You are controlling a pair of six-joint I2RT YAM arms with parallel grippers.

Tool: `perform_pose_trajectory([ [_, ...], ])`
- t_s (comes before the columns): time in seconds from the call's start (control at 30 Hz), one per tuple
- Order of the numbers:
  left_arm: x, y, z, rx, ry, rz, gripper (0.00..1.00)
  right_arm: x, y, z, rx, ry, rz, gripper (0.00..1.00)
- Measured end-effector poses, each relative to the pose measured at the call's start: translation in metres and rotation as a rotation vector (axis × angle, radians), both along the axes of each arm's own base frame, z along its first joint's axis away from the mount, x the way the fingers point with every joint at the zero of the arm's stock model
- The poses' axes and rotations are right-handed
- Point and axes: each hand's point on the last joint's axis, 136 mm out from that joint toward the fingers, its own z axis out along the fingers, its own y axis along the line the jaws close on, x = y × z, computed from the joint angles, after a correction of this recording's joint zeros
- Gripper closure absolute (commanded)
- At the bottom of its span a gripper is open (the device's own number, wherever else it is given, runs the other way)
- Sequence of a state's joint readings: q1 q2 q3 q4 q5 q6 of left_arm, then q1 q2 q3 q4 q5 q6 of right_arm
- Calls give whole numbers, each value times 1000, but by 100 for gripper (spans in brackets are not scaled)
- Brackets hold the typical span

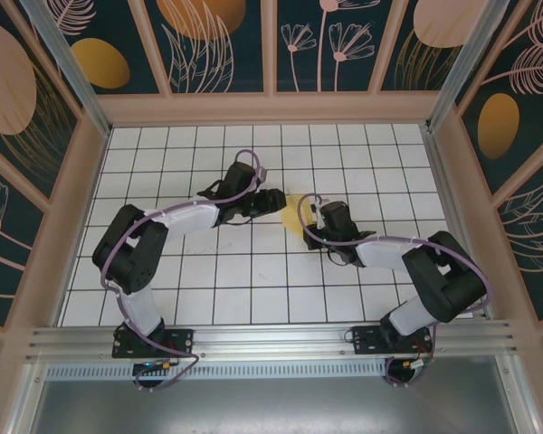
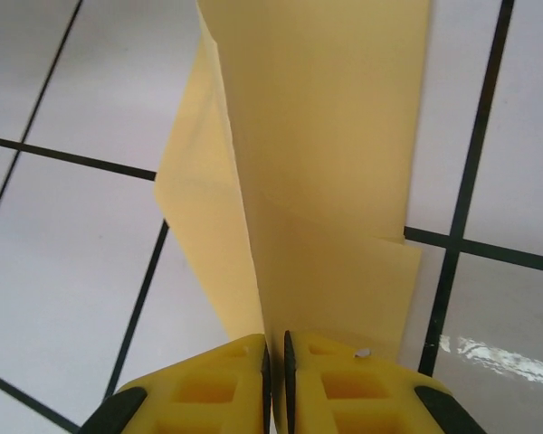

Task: Fold a paper plane with a square sheet of paper (fold left side to right side)
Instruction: Fourth fold the wing at the center of the table.

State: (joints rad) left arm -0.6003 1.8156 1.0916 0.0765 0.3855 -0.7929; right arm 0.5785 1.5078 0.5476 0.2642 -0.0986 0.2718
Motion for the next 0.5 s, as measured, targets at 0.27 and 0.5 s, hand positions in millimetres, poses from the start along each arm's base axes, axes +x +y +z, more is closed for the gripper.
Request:
perform_pose_trajectory([
  [0.27, -6, -10, -8, -52, 21, -35, 49, -5, 8, 4, 88, 52, 61, 86],
  [0.5, -14, -24, -27, -56, 59, -70, 51, -4, 7, 2, 144, 92, 81, 86],
])
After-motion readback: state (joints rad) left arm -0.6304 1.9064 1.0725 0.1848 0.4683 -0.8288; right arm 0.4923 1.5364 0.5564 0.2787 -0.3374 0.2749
